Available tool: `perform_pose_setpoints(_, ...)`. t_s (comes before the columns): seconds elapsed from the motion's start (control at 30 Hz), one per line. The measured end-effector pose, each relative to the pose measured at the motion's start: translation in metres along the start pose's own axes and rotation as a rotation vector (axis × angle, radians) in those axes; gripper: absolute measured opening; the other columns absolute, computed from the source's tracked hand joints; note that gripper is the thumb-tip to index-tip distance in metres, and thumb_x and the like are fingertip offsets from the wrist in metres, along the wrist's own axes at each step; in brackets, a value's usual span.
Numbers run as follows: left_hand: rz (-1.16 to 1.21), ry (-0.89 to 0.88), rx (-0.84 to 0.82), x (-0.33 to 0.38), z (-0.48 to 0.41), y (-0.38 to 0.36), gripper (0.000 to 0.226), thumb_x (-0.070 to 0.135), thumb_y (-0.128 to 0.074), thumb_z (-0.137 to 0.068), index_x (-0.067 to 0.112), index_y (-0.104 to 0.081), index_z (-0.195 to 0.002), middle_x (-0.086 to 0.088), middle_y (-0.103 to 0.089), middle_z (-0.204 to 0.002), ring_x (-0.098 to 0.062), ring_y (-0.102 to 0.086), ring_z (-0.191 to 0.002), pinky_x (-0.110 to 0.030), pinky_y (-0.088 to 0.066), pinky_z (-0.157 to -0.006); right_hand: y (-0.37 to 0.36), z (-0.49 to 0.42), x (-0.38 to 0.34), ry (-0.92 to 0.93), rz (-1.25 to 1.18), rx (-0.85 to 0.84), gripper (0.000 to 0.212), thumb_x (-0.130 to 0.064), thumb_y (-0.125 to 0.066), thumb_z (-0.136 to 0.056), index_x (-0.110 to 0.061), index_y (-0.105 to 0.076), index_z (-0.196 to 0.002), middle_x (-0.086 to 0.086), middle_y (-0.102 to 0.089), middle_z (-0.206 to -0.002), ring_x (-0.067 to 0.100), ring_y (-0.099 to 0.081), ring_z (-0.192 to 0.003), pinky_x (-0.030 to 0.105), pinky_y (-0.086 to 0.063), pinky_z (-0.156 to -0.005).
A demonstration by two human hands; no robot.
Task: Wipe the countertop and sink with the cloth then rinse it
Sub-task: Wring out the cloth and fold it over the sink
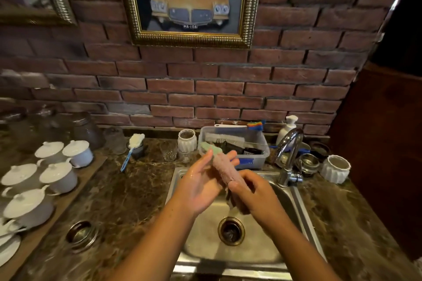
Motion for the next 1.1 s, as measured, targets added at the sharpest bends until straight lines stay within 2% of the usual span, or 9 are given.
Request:
perform_pose_setpoints(0.07,-0.045,0.079,-0.015,-0.015,0.014,0.001,0.061,0.039,-0.055,-0.099,0.004,-0.046,-0.148,-0.025,-0.060,-0.138,-0.039,-0.057,-0.129,-0.053,-0.044,-0.108,-0.005,0.009,-0.006,-0.022,-0.001,0.001,0.015,-0.019,-0.069,-0.093,-0.017,-0.063,-0.106,0.008,-0.072,-0.089,0.014,-0.066,-0.064,0.019,-0.049,-0.052)
perform_pose_setpoints(0.17,-0.086,0.050,0.025,-0.022,0.031,0.002,0.052,0.026,-0.058,-0.097,0.000,-0.052,-0.141,-0.026,-0.062,-0.136,-0.040,-0.059,-0.127,-0.055,-0.040,-0.114,-0.010,0.020,-0.006,-0.065,-0.026,0.025,0.027,-0.017,-0.071,-0.091,-0.017,-0.054,-0.112,0.014,-0.067,-0.105,0.019,-0.071,-0.073,0.020,-0.053,-0.053)
perform_pose_setpoints(0.33,-0.135,-0.026,-0.007,-0.014,0.050,-0.003,0.044,0.011,-0.050,-0.099,-0.004,-0.049,-0.141,-0.026,-0.062,-0.136,-0.036,-0.061,-0.127,-0.050,-0.046,-0.110,-0.010,0.036,0.001,-0.131,-0.151,0.058,0.035,-0.039,-0.071,-0.083,-0.011,-0.065,-0.104,0.008,-0.075,-0.096,0.019,-0.073,-0.083,0.035,-0.061,-0.075)
perform_pose_setpoints(0.5,-0.029,-0.017,-0.090,-0.023,0.056,-0.012,0.047,0.001,-0.050,-0.096,-0.007,-0.046,-0.142,-0.029,-0.056,-0.141,-0.038,-0.057,-0.131,-0.048,-0.047,-0.108,-0.008,0.041,0.017,-0.255,-0.485,0.099,0.031,-0.028,-0.059,-0.097,-0.002,-0.069,-0.111,0.019,-0.076,-0.103,0.037,-0.071,-0.105,0.051,-0.054,-0.098)
perform_pose_setpoints(0.6,-0.001,-0.022,-0.124,-0.030,0.055,-0.015,0.052,-0.002,-0.051,-0.094,-0.006,-0.043,-0.145,-0.028,-0.053,-0.145,-0.038,-0.054,-0.134,-0.047,-0.050,-0.106,-0.001,0.044,0.018,-0.231,-0.405,0.158,0.028,-0.028,-0.057,-0.099,-0.005,-0.071,-0.106,0.015,-0.078,-0.095,0.033,-0.074,-0.097,0.049,-0.057,-0.093)
perform_pose_setpoints(0.77,-0.055,0.001,-0.051,-0.045,0.055,-0.019,0.049,0.010,-0.047,-0.100,0.014,-0.041,-0.149,-0.024,-0.059,-0.140,-0.039,-0.058,-0.130,-0.055,-0.042,-0.111,0.006,0.046,0.010,-0.144,-0.107,0.210,0.018,-0.034,-0.060,-0.098,-0.017,-0.062,-0.101,0.005,-0.077,-0.085,0.014,-0.076,-0.075,0.027,-0.059,-0.062)
perform_pose_setpoints(0.93,-0.117,-0.016,0.055,-0.047,0.056,-0.012,0.047,0.013,-0.048,-0.103,0.018,-0.036,-0.149,-0.025,-0.068,-0.128,-0.038,-0.067,-0.118,-0.052,-0.057,-0.095,0.004,0.059,0.001,0.126,0.496,0.353,0.014,-0.046,-0.064,-0.091,-0.041,-0.053,-0.098,-0.017,-0.057,-0.100,-0.001,-0.061,-0.087,0.024,-0.056,-0.069)
perform_pose_setpoints(1.0,-0.136,-0.037,0.081,-0.045,0.058,-0.009,0.046,0.015,-0.052,-0.102,0.021,-0.039,-0.145,-0.025,-0.069,-0.124,-0.038,-0.068,-0.115,-0.053,-0.056,-0.096,0.003,0.065,-0.007,0.221,0.515,0.371,0.021,-0.052,-0.064,-0.087,-0.043,-0.050,-0.100,-0.021,-0.049,-0.104,-0.004,-0.054,-0.093,0.018,-0.051,-0.069)
perform_pose_setpoints(1.1,-0.189,-0.068,0.152,-0.042,0.063,-0.003,0.039,0.021,-0.058,-0.098,0.021,-0.051,-0.137,-0.020,-0.074,-0.115,-0.035,-0.073,-0.106,-0.050,-0.059,-0.091,-0.009,0.061,-0.009,0.224,0.570,0.198,0.024,-0.048,-0.070,-0.085,-0.040,-0.053,-0.101,-0.020,-0.051,-0.101,-0.003,-0.054,-0.092,0.019,-0.051,-0.073)
Point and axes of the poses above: each hand's wrist, its own z-axis away from the middle knuckle, its own y-axis out of the back of the hand, x = y × z, the point moved 7 cm from there along -z, towards the middle knuckle
